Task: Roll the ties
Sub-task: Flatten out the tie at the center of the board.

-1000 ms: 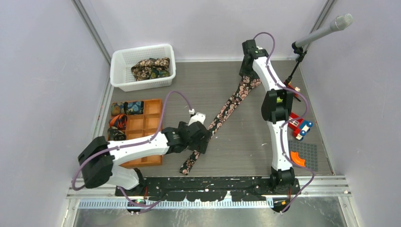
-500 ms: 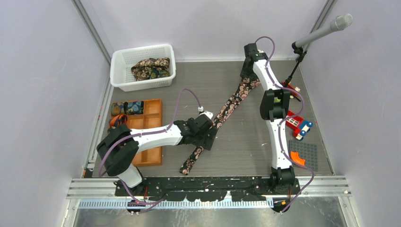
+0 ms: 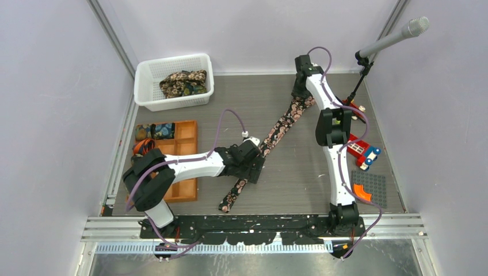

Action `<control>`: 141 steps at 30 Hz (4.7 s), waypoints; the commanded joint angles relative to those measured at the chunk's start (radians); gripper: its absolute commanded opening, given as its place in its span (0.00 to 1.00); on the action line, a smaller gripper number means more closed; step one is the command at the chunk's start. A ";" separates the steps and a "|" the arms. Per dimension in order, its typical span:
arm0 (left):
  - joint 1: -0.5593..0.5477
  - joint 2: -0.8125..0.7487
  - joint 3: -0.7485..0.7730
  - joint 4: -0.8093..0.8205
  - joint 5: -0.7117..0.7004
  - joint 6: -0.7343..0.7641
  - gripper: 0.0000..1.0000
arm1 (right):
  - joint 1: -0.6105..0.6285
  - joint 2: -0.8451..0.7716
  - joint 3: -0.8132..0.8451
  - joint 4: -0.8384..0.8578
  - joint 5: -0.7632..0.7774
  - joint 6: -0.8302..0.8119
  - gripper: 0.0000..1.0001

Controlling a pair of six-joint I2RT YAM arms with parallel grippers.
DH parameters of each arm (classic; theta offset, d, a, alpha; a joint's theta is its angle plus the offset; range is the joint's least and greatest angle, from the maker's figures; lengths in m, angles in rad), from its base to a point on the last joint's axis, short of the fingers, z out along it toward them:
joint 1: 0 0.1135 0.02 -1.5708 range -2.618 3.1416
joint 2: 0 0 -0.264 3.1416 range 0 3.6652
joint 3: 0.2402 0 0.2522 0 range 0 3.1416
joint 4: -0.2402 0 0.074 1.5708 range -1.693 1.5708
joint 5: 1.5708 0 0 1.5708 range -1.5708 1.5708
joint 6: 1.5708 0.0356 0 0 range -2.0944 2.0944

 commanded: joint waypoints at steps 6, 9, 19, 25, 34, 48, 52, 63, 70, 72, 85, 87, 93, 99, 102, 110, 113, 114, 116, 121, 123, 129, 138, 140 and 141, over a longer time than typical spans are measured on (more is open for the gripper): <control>0.003 0.005 -0.040 0.074 -0.003 -0.018 0.95 | 0.008 0.012 -0.031 0.025 -0.009 -0.006 0.25; 0.003 0.005 -0.049 0.077 -0.003 -0.021 0.94 | 0.008 0.017 -0.039 0.029 -0.014 -0.001 0.18; 0.003 0.009 -0.062 0.085 -0.001 -0.029 0.92 | 0.012 -0.034 -0.039 0.029 0.020 -0.013 0.04; 0.003 0.015 -0.064 0.087 -0.004 -0.039 0.91 | 0.012 -0.086 -0.036 0.030 0.063 -0.030 0.03; 0.005 0.029 -0.067 0.081 -0.015 -0.050 0.88 | 0.012 -0.190 -0.142 0.087 0.141 -0.043 0.01; 0.003 0.040 -0.064 0.077 -0.016 -0.060 0.86 | 0.001 -0.219 -0.239 0.169 0.205 -0.064 0.00; 0.003 0.044 -0.061 0.076 -0.015 -0.060 0.85 | -0.005 -0.184 -0.253 0.198 0.179 -0.063 0.00; 0.003 0.041 -0.055 0.042 -0.064 -0.038 0.75 | -0.034 -0.165 -0.339 0.289 0.193 -0.025 0.01; 0.019 0.062 -0.023 -0.003 -0.118 -0.022 0.73 | -0.064 -0.173 -0.380 0.302 0.150 0.034 0.02; 0.029 0.060 -0.020 -0.008 -0.125 -0.021 0.72 | -0.068 -0.171 -0.382 0.305 0.132 0.038 0.04; 0.059 0.030 0.020 -0.059 -0.131 -0.019 0.74 | -0.078 -0.199 -0.400 0.310 0.074 0.095 0.33; 0.059 -0.006 0.019 -0.079 -0.127 -0.033 0.77 | -0.077 -0.223 -0.392 0.298 0.059 0.100 0.40; 0.054 -0.135 0.014 -0.163 -0.117 -0.093 0.90 | -0.051 -0.309 -0.387 0.243 0.028 0.089 0.59; 0.022 -0.299 0.011 -0.317 -0.145 -0.228 0.93 | 0.029 -0.485 -0.536 0.221 0.034 0.083 0.62; 0.007 -0.373 -0.017 -0.376 -0.147 -0.306 0.90 | 0.087 -0.626 -0.678 0.230 0.029 0.079 0.62; -0.015 -0.578 -0.171 -0.446 -0.166 -0.408 0.84 | 0.339 -0.880 -1.042 0.256 -0.176 0.175 0.60; -0.016 -0.633 -0.212 -0.446 -0.155 -0.422 0.82 | 0.442 -0.915 -1.152 0.292 -0.189 0.254 0.59; -0.016 -0.645 -0.218 -0.450 -0.154 -0.425 0.81 | 0.470 -0.919 -1.173 0.295 -0.189 0.276 0.59; -0.016 -0.662 -0.224 -0.465 -0.155 -0.427 0.81 | 0.512 -0.922 -1.220 0.314 -0.190 0.330 0.58; -0.016 -0.691 -0.236 -0.472 -0.158 -0.420 0.80 | 0.576 -0.902 -1.284 0.362 -0.190 0.393 0.57; -0.016 -0.695 -0.235 -0.473 -0.158 -0.414 0.80 | 0.576 -0.886 -1.300 0.364 -0.217 0.409 0.56; -0.016 -0.709 -0.234 -0.475 -0.154 -0.411 0.79 | 0.576 -0.824 -1.303 0.384 -0.227 0.413 0.55; -0.016 -0.724 -0.239 -0.474 -0.168 -0.411 0.78 | 0.576 -0.785 -1.243 0.395 -0.220 0.403 0.51; -0.016 -0.720 -0.239 -0.473 -0.172 -0.410 0.78 | 0.576 -0.780 -1.234 0.382 -0.225 0.404 0.50; -0.016 -0.718 -0.239 -0.472 -0.175 -0.410 0.78 | 0.577 -0.781 -1.229 0.371 -0.226 0.406 0.49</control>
